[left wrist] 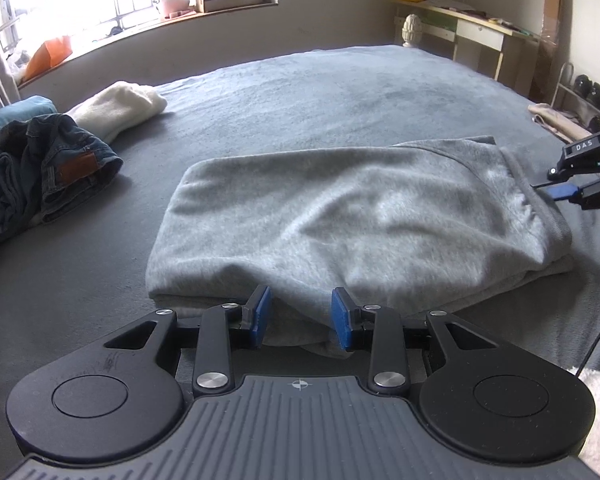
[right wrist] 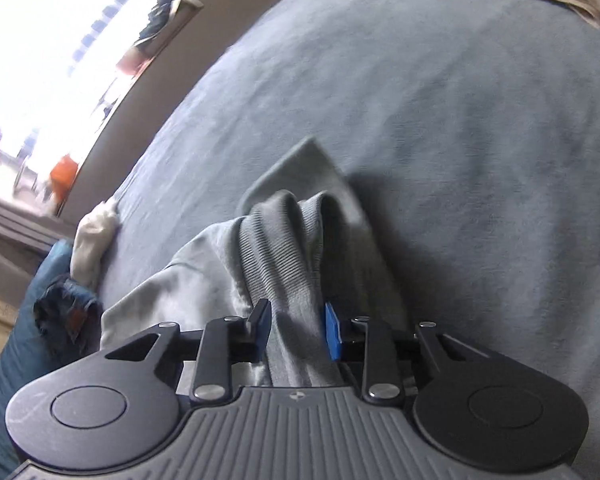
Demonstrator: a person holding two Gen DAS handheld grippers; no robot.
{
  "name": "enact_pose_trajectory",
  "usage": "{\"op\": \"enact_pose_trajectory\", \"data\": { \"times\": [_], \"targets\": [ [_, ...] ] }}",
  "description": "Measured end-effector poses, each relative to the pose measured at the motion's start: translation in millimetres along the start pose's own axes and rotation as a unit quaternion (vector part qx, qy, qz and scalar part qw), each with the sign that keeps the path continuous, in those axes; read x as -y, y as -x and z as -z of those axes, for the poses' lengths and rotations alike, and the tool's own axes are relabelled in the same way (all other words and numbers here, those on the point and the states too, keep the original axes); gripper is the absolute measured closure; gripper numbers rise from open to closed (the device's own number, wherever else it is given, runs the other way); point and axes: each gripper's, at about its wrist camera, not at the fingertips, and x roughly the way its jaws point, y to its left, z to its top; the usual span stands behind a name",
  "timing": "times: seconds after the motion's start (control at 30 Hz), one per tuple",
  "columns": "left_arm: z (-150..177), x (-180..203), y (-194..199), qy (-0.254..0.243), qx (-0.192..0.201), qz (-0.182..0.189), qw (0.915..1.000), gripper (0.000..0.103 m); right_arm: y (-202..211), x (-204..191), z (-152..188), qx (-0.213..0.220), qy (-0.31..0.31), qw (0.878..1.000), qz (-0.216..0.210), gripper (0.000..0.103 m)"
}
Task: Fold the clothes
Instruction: 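Open both grippers and release the grey hoodie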
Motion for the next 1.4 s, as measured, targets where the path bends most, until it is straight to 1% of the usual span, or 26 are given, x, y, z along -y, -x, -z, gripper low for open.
{"op": "enact_pose_trajectory", "data": {
  "times": [0.07,0.13,0.17,0.2,0.27,0.33,0.37,0.4,0.43,0.53,0.6,0.67,0.73,0.77,0.83,0.87,0.97,1.03,1.13,1.2,1.23,1.27,1.33,1.4],
  "targets": [
    [1,5,0,-0.005,-0.001,0.007,1.0000,0.070,-5,8,0,-0.007,-0.018,1.000,0.002,0.070],
    [3,11,1,-0.012,-0.004,0.014,0.9998,0.070,-9,10,2,-0.015,-0.023,1.000,-0.001,0.069],
    [3,15,2,-0.016,-0.005,0.018,0.9997,0.070,-11,10,4,-0.019,-0.019,1.000,-0.003,0.068],
    [4,18,3,-0.019,-0.005,0.021,0.9996,0.069,-14,6,5,-0.027,-0.006,1.000,-0.002,0.066],
    [5,22,5,-0.021,-0.005,0.026,0.9994,0.069,-19,-2,6,-0.041,0.020,0.999,-0.002,0.066],
    [5,24,7,-0.017,-0.004,0.028,0.9994,0.068,-21,-10,8,-0.053,0.042,0.998,-0.004,0.073],
    [5,23,9,-0.010,-0.004,0.030,0.9995,0.068,-16,-15,8,-0.050,0.044,0.998,-0.013,0.083],
    [6,21,11,-0.001,-0.004,0.033,0.9994,0.068,-11,-20,8,-0.048,0.046,0.998,-0.022,0.088],
    [6,18,13,0.009,-0.004,0.035,0.9993,0.068,-5,-27,9,-0.045,0.051,0.997,-0.033,0.088],
    [6,8,21,0.036,-0.002,0.053,0.9979,0.068,16,-60,20,-0.036,0.078,0.993,-0.081,0.089],
    [6,4,28,0.043,0.000,0.069,0.9967,0.068,21,-86,30,-0.042,0.089,0.989,-0.113,0.089],
    [5,-2,38,0.061,0.009,0.089,0.9941,0.066,21,-116,41,-0.055,0.109,0.982,-0.144,0.089],
    [6,-13,47,0.105,0.020,0.114,0.9877,0.062,21,-150,56,-0.068,0.146,0.972,-0.169,0.089],
    [7,-20,52,0.129,0.027,0.128,0.9829,0.059,21,-166,64,-0.075,0.164,0.967,-0.182,0.089],
    [10,-33,61,0.167,0.041,0.144,0.9744,0.056,17,-197,82,-0.090,0.181,0.956,-0.214,0.089],
    [12,-38,65,0.178,0.048,0.146,0.9720,0.054,13,-212,90,-0.097,0.186,0.950,-0.230,0.089],
    [20,-53,74,0.199,0.058,0.133,0.9691,0.050,-8,-256,116,-0.116,0.201,0.935,-0.267,0.089],
    [29,-66,74,0.214,0.052,0.119,0.9681,0.049,-28,-275,135,-0.140,0.217,0.930,-0.260,0.088],
    [46,-85,63,0.241,0.023,0.084,0.9667,0.048,-61,-302,163,-0.180,0.239,0.922,-0.244,0.086],
    [57,-99,53,0.258,0.000,0.059,0.9644,0.048,-85,-304,179,-0.215,0.248,0.922,-0.204,0.086],
    [62,-106,48,0.270,-0.005,0.052,0.9616,0.048,-91,-303,185,-0.228,0.252,0.921,-0.188,0.086],
    [67,-114,43,0.282,-0.010,0.045,0.9584,0.048,-92,-301,188,-0.234,0.256,0.919,-0.186,0.086],
    [74,-127,32,0.304,-0.014,0.040,0.9518,0.048,-84,-297,187,-0.242,0.254,0.913,-0.206,0.083],
    [80,-137,24,0.322,-0.015,0.037,0.9460,0.048,-73,-295,179,-0.230,0.259,0.913,-0.214,0.071]
  ]
}}
